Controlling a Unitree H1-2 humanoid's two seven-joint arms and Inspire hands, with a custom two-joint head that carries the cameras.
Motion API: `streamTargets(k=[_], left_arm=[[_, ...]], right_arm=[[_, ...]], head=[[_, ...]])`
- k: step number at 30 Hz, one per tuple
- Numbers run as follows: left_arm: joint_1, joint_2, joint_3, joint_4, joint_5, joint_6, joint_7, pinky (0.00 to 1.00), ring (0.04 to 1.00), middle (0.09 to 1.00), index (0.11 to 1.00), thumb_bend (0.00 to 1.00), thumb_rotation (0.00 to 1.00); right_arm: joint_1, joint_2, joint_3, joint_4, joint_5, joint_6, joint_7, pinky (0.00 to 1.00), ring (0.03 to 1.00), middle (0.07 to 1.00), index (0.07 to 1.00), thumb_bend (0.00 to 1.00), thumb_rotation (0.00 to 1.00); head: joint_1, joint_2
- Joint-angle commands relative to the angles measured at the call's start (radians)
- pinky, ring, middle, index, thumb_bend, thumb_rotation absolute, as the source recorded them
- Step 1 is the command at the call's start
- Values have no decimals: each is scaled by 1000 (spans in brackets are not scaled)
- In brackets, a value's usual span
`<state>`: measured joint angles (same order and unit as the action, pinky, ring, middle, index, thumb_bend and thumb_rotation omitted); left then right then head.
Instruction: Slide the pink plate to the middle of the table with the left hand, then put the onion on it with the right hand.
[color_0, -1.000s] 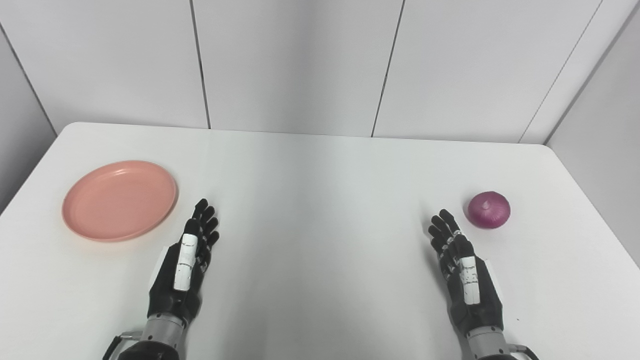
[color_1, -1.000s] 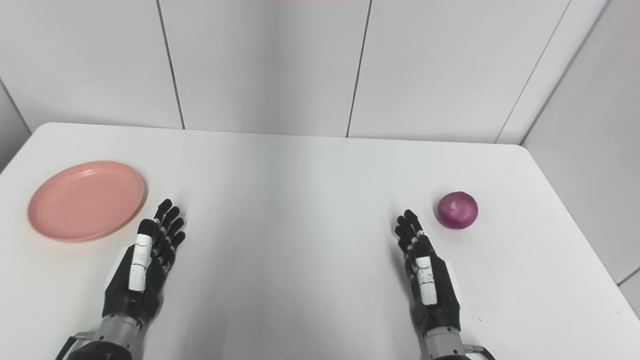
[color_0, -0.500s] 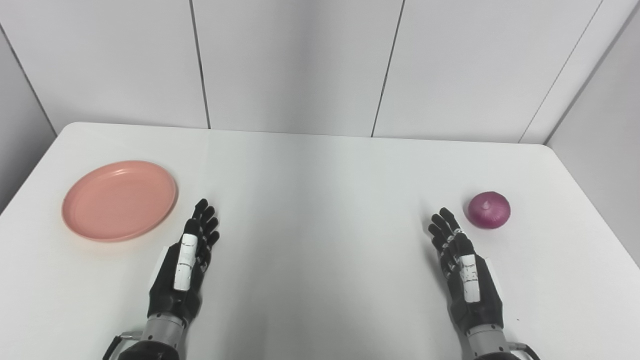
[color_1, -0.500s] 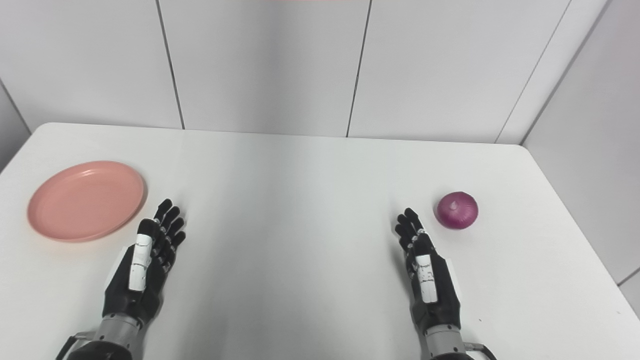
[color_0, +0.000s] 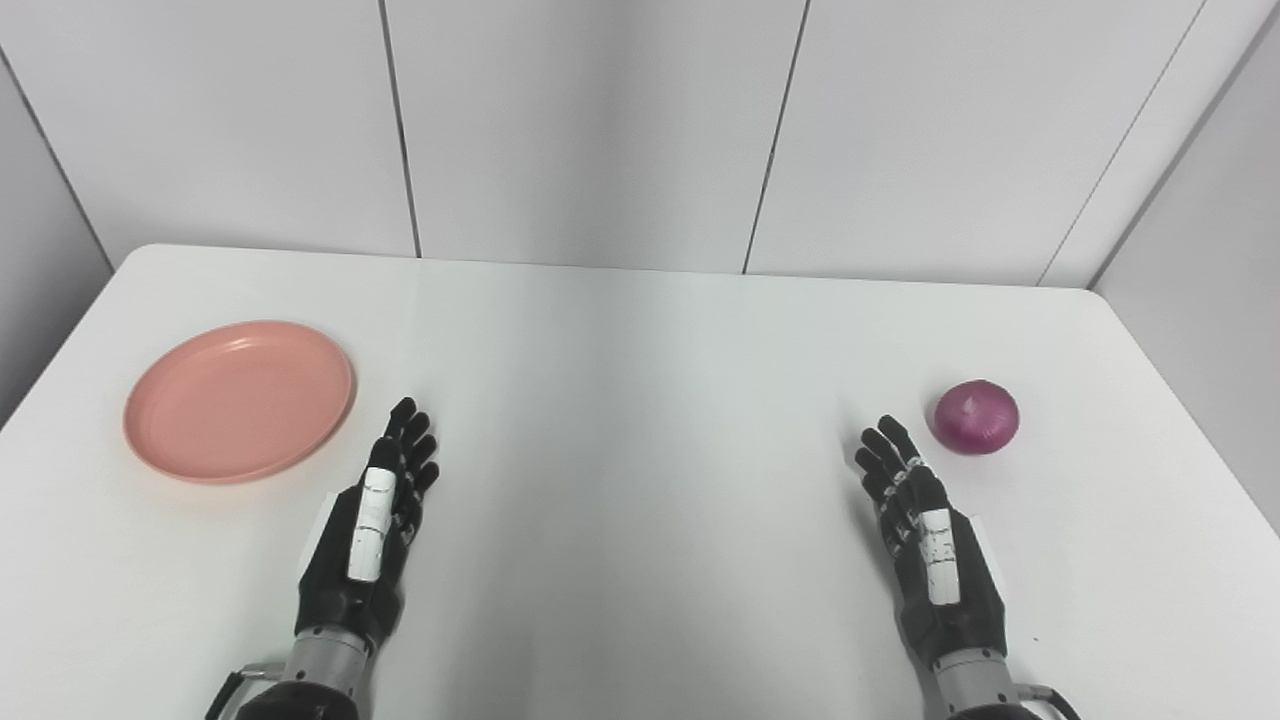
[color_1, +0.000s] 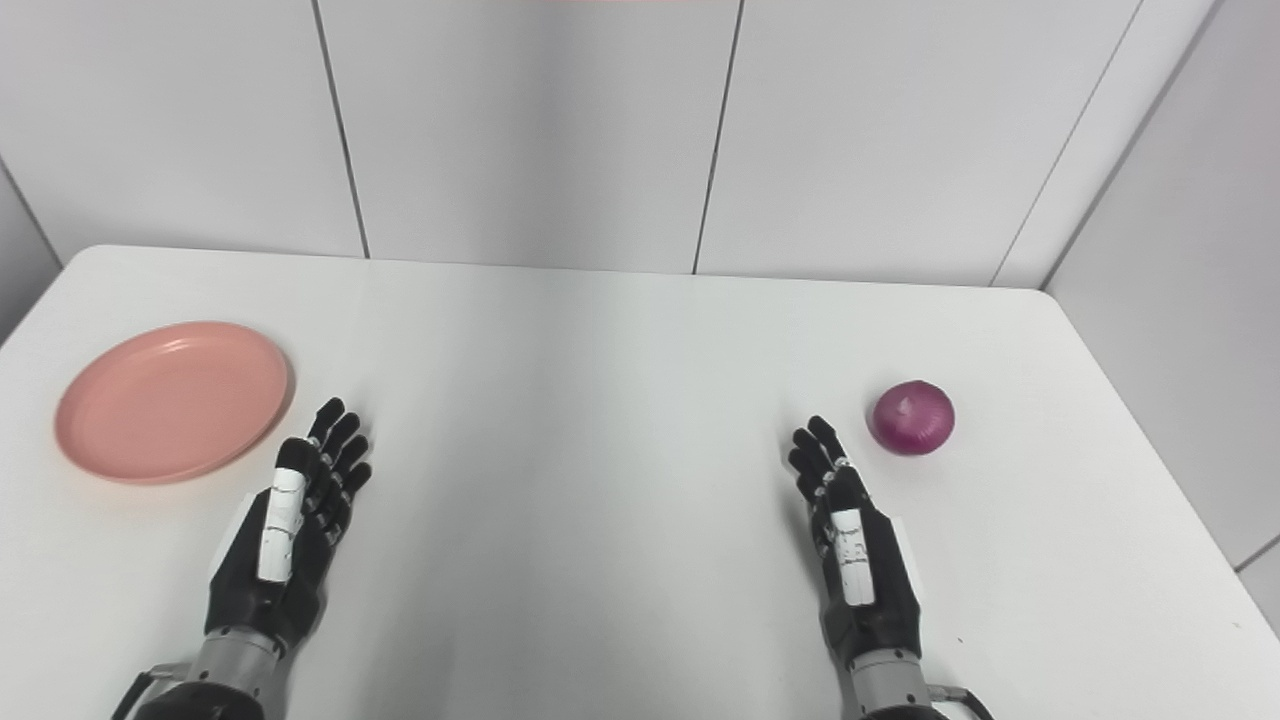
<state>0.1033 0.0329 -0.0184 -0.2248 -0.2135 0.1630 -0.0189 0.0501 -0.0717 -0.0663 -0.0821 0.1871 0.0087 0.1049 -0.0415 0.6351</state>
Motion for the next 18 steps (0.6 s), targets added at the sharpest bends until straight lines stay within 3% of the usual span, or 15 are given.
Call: streamTargets(k=[1, 4, 12, 18], left_arm=[[113, -14, -1, -6, 2, -22, -11, 1000, 1000, 1000, 1000, 820, 937], [115, -17, -8, 5, 9, -32, -12, 1000, 1000, 1000, 1000, 822, 940], [115, -54, -39, 89, 58, -120, 13, 1000, 1000, 1000, 1000, 851, 901], [104, -81, -61, 138, 79, -162, 42, 1000, 1000, 1000, 1000, 873, 874]], right_arm=[[43, 5, 1, 98, 5, -43, 14, 986, 943, 919, 938, 882, 879], [45, 1, -3, 115, 12, -68, 24, 979, 941, 924, 943, 874, 882], [44, -36, -31, 220, 57, -150, 80, 984, 948, 937, 946, 874, 892], [32, -72, -50, 307, 98, -205, 137, 999, 966, 949, 965, 855, 925]], head=[[11, -13], [28, -27], [180, -161], [255, -211]])
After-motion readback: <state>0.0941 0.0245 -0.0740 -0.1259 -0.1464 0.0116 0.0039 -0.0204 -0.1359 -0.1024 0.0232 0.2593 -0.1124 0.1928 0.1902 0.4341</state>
